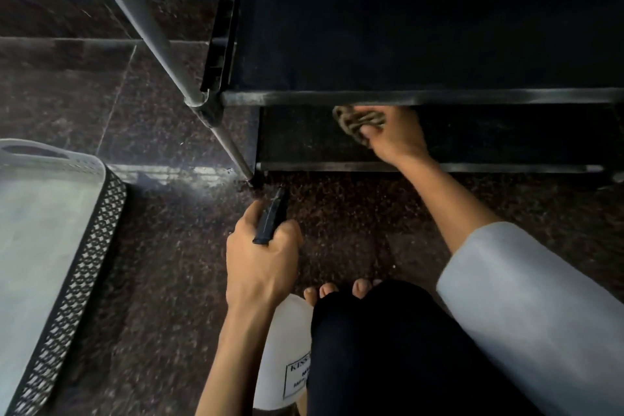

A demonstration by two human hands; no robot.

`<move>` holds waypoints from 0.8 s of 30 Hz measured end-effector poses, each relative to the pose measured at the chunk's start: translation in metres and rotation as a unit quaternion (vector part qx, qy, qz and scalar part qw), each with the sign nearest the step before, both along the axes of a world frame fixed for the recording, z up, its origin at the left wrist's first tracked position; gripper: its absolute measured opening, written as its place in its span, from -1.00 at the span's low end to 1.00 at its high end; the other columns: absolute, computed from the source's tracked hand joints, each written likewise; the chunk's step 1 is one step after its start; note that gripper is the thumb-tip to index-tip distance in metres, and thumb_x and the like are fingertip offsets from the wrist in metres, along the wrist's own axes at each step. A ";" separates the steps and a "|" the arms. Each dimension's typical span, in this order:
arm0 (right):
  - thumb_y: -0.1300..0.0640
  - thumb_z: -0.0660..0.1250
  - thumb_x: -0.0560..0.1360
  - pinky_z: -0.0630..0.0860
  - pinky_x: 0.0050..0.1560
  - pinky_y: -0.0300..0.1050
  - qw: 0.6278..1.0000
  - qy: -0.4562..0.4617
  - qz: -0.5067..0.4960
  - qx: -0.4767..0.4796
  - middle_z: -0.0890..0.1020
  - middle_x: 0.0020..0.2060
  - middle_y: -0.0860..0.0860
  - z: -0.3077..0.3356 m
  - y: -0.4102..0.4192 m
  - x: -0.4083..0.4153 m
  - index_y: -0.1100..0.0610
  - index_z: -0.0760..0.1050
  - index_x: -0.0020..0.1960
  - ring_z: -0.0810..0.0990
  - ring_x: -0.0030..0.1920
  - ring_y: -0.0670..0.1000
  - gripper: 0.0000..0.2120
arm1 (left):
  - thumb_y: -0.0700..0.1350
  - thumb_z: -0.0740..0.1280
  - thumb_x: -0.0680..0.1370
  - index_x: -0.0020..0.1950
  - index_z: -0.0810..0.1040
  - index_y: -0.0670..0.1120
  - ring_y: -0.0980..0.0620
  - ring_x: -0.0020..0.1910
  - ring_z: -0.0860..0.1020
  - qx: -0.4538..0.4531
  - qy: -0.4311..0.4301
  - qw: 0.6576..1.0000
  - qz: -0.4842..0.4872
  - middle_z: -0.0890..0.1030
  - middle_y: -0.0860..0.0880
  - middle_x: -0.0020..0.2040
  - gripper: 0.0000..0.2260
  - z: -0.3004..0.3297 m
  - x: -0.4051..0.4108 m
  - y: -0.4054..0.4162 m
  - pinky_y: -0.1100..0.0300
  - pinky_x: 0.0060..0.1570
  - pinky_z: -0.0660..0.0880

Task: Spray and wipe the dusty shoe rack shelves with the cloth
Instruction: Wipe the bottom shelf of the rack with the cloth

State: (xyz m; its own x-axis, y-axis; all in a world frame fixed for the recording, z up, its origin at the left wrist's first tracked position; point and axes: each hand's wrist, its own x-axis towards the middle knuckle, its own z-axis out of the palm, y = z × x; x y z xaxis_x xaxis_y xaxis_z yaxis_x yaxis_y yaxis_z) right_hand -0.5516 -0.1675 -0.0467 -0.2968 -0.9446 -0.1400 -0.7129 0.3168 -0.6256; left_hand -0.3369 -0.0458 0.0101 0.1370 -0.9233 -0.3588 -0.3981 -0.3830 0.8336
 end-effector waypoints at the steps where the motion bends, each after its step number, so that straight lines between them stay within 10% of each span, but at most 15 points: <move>1: 0.15 0.35 0.50 0.38 0.29 -0.16 0.998 0.015 -0.052 -0.012 0.56 0.24 0.02 -0.002 0.009 -0.015 -0.04 0.53 0.25 0.51 0.25 0.03 -0.67 | -0.05 0.19 0.25 -0.19 0.44 -0.24 -0.09 -0.46 0.39 0.003 -0.001 1.000 0.000 0.43 -0.08 -0.46 -0.72 -0.001 -0.002 0.000 -0.22 -0.37 0.47; 8: 0.25 0.35 0.50 0.40 0.27 -0.27 0.952 -0.090 -0.265 -0.123 0.57 0.20 0.06 0.001 0.075 -0.085 0.16 0.48 0.31 0.54 0.19 -0.04 -0.63 | -0.01 0.16 0.25 -0.02 0.54 -0.28 -0.18 -0.42 0.51 -0.010 -0.051 0.998 -0.022 0.54 -0.15 -0.41 -0.54 0.004 -0.018 -0.003 -0.09 -0.35 0.53; 24: 0.27 0.37 0.49 0.50 0.16 -0.30 0.825 -0.197 -0.466 -0.253 0.59 0.11 -0.01 0.016 0.144 -0.146 0.15 0.51 0.27 0.58 0.10 -0.10 -0.65 | -0.11 0.30 0.44 -0.20 0.48 0.01 -0.13 -0.33 0.58 0.056 -0.041 0.979 -0.191 0.54 -0.01 -0.38 -0.97 0.012 -0.105 -0.003 -0.10 -0.19 0.59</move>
